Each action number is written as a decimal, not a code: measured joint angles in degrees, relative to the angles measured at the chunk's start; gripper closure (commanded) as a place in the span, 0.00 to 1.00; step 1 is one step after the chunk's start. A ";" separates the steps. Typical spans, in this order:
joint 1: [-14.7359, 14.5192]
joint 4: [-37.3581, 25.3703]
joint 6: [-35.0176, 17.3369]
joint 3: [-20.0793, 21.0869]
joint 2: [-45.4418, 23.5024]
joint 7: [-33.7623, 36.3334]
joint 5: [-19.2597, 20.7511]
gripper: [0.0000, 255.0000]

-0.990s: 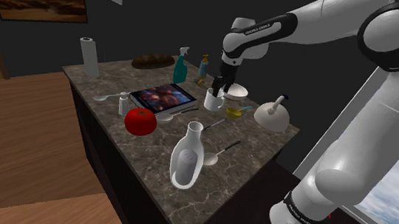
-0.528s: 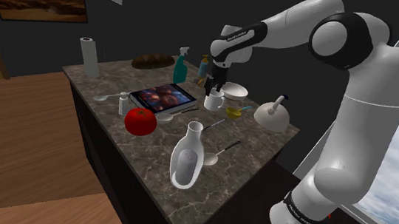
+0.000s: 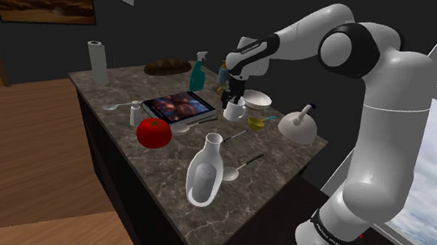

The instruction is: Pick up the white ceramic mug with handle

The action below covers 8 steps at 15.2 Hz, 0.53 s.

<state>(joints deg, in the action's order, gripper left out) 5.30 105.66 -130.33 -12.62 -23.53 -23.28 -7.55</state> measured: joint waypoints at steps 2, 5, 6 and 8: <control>-0.03 0.38 -1.17 0.17 -0.81 -0.02 -0.25 0.00; 0.01 0.42 -1.52 0.22 -1.10 -0.08 -0.34 1.00; 0.02 0.43 -1.54 0.22 -1.11 -0.09 -0.34 1.00; 0.01 0.41 -1.56 0.24 -1.11 -0.09 -0.35 1.00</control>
<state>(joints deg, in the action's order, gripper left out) 5.31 106.06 -131.89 -12.38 -24.64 -23.38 -7.90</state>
